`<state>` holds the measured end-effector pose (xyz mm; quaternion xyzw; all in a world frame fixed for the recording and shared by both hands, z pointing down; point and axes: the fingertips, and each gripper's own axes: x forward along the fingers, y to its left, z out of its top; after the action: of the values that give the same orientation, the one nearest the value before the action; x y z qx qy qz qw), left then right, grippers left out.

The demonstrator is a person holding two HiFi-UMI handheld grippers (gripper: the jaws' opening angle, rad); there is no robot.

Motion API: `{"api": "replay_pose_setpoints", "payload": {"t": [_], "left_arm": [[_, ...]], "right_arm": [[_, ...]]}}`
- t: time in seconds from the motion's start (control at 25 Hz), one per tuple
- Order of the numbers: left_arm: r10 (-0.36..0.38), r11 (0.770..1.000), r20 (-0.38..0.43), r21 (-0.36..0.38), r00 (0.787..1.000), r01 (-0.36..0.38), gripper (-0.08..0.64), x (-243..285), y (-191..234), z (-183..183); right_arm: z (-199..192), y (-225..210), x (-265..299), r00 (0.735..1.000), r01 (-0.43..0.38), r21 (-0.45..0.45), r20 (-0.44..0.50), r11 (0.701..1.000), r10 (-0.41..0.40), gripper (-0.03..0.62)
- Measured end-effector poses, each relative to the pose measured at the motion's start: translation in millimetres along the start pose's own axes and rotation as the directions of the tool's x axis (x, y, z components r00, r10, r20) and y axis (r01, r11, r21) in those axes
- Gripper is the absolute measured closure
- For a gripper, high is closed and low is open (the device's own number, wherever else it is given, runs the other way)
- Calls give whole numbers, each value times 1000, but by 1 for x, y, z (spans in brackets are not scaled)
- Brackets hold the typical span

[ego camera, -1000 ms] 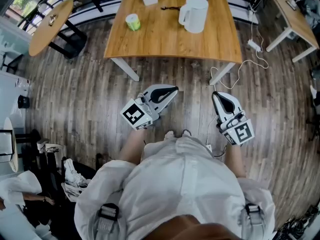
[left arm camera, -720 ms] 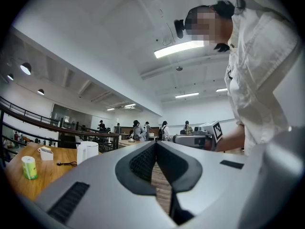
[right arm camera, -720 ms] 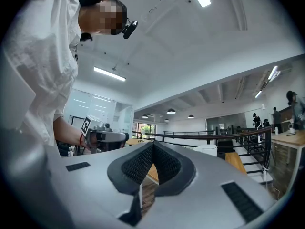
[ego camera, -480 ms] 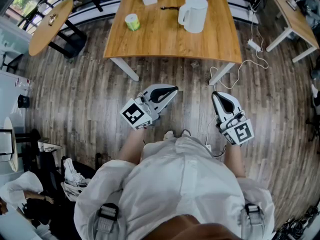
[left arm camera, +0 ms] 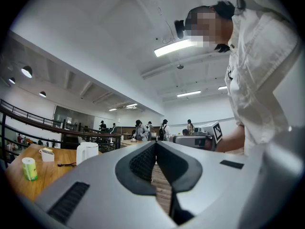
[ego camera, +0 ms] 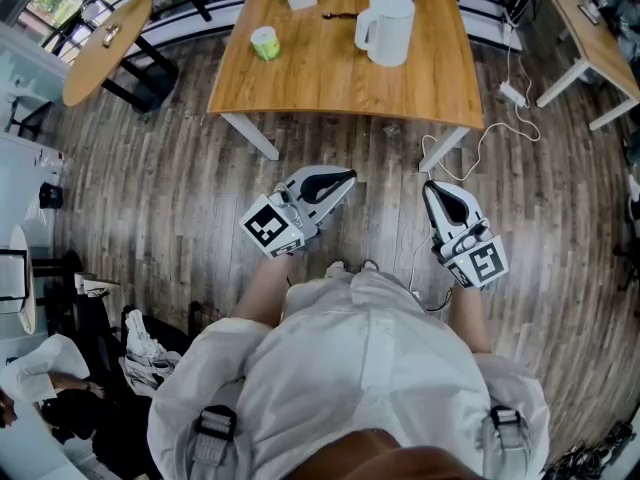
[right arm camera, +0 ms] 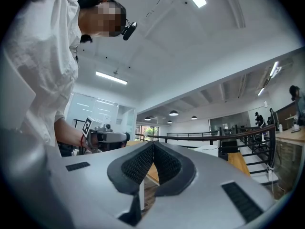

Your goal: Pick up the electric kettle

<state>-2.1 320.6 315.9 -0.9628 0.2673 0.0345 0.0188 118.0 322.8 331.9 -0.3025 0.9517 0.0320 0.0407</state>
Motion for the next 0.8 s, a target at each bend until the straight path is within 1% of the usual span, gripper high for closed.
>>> {"api": "replay_pose_setpoints", "payload": {"t": [0.2, 0.44, 0.8], "left_arm": [[18, 1000, 3, 0, 1000, -18, 554, 18, -2, -2], [39, 999, 7, -1, 999, -39, 554, 27, -4, -7], [37, 999, 8, 4, 999, -37, 554, 41, 21, -12]], "right_arm": [[-3, -12, -8, 999, -33, 10, -4, 999, 33, 581], [-8, -25, -16, 999, -34, 15, -8, 999, 34, 581], [-16, -47, -4, 999, -32, 17, -9, 999, 32, 581]]}}
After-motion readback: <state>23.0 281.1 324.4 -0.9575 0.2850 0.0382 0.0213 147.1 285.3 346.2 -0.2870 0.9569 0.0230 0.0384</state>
